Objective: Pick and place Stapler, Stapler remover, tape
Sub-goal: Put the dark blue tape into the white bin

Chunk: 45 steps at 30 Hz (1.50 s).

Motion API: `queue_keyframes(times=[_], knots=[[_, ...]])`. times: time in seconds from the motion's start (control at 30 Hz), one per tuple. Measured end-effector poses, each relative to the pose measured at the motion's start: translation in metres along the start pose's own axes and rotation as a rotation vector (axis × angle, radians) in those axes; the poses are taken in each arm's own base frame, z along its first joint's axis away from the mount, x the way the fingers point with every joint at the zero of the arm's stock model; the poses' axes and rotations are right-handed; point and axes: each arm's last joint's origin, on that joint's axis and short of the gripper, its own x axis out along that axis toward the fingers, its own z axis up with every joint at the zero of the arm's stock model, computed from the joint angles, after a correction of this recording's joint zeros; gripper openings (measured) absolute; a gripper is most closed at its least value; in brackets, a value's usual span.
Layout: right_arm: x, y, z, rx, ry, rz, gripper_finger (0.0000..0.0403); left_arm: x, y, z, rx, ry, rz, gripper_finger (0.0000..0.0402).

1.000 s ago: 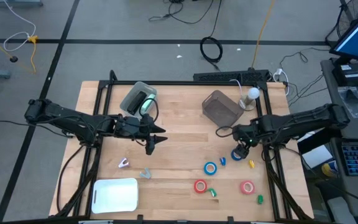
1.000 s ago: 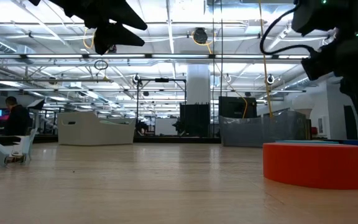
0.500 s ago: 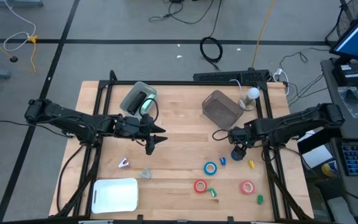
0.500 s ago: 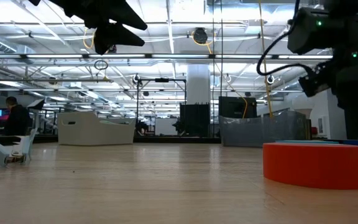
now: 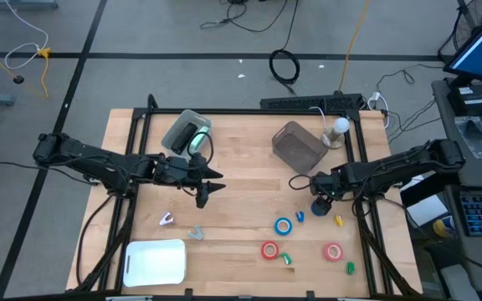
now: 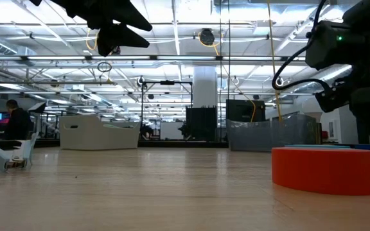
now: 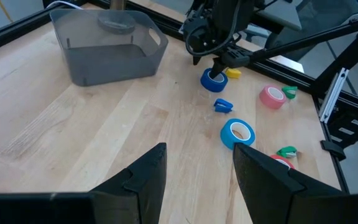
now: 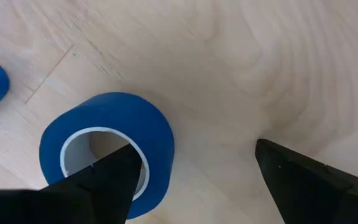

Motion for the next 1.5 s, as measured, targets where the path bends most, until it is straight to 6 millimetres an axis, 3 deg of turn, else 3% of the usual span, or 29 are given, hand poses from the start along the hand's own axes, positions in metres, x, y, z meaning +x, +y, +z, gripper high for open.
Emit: queue_keyframes(times=[0.27, 0.83, 1.03, 1.2, 1.33, 1.5], knots=[[0.0, 0.0, 0.0, 0.009, 0.005, -0.003, 0.0293, 0.0, 0.0, 0.0, 0.0, 0.0, -0.001, 0.0186], [-0.008, -0.005, -0.006, 0.029, -0.007, 0.038, 0.0045, 0.0, 0.0, 0.0, 0.0, 0.001, -0.002, 0.0186], [-0.029, -0.002, -0.008, 0.032, -0.052, 0.209, 0.0032, 0.0, 0.0, 0.0, 0.0, 0.001, -0.003, 0.0186], [-0.064, 0.012, 0.001, 0.009, -0.27, 0.459, 0.0032, 0.0, 0.0, 0.0, -0.029, -0.002, -0.008, 0.0186], [-0.093, 0.024, 0.014, -0.008, -0.593, 0.66, 0.0032, 0.0, -0.001, 0.002, -0.075, -0.023, -0.018, 0.0186], [-0.113, 0.033, 0.028, -0.013, -0.946, 0.675, 0.0032, 0.0, -0.004, 0.009, -0.119, -0.091, -0.053, 0.0186]])
